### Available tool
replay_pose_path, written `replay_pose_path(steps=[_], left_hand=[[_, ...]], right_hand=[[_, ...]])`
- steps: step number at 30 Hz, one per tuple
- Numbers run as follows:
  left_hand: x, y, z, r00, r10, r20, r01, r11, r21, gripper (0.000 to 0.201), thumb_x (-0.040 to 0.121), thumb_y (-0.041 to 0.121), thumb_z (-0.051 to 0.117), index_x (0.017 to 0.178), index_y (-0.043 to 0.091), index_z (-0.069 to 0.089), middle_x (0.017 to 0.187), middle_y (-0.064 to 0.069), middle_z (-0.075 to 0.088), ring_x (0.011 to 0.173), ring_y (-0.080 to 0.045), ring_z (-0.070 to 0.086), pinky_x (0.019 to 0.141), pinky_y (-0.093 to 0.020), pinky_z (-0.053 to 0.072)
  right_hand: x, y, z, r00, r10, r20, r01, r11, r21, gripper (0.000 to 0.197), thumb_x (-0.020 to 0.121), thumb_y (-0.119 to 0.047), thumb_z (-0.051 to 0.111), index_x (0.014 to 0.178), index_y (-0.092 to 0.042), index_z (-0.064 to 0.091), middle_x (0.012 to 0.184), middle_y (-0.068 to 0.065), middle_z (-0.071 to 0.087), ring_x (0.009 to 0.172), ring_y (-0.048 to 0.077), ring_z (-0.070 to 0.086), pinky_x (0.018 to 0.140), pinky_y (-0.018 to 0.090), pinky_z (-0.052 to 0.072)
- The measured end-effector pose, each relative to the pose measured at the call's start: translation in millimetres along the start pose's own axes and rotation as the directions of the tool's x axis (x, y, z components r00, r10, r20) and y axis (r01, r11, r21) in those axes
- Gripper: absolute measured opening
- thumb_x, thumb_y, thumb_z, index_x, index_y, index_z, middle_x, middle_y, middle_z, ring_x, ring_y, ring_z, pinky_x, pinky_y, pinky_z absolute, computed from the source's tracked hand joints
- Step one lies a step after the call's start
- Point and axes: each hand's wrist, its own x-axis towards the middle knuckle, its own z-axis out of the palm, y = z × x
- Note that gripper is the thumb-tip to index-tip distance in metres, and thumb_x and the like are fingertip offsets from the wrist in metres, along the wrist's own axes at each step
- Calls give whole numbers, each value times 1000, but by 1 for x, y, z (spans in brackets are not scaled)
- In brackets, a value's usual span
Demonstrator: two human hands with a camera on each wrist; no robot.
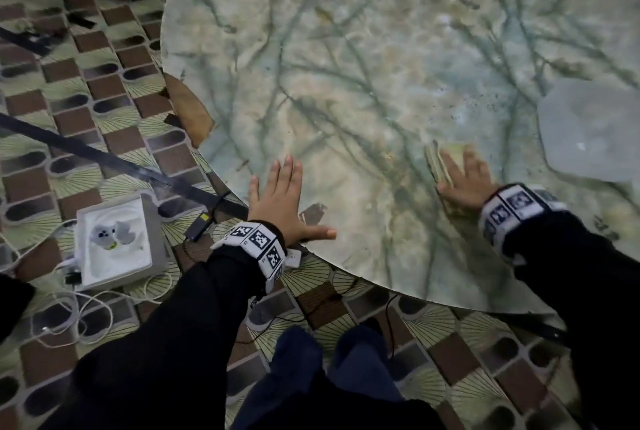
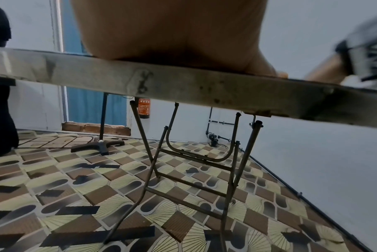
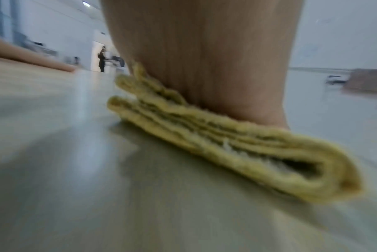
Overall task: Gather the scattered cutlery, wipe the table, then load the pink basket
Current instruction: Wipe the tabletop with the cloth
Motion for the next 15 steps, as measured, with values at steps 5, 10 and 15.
replay_pose_path(steps=[5, 10, 15], left_hand=[[-1, -1, -1, 1000, 8, 3, -8, 1000, -21, 132, 55, 88, 46, 146, 18, -19, 153, 3, -26, 142, -15, -21, 113, -48, -11], [0, -2, 1, 999, 9, -50, -12, 998, -59, 130, 55, 87, 49, 148, 21, -14, 155, 6, -21, 143, -13, -17, 115, -47, -10], [-1, -3, 0, 998, 15, -69, -21, 996, -87, 128, 56, 85, 52, 148, 22, -11, 156, 7, -17, 144, -12, -14, 114, -46, -10]], right_hand=[[30, -82, 44, 786, -559, -265, 548, 828, -120, 75, 83, -40, 49, 149, -21, 17, 157, 2, -2, 144, 2, 4, 114, 17, 3], [-71, -104, 23, 912, -233, 336, 270, 960, -67, 61, 96, -53, 22, 143, -43, -16, 146, -6, -39, 137, 17, -26, 111, 56, -9], [-33, -33, -11, 966, 106, 238, -89, 993, -81, 65, 97, -49, 30, 148, -31, -5, 156, 7, -17, 145, 32, -5, 116, 49, 9]])
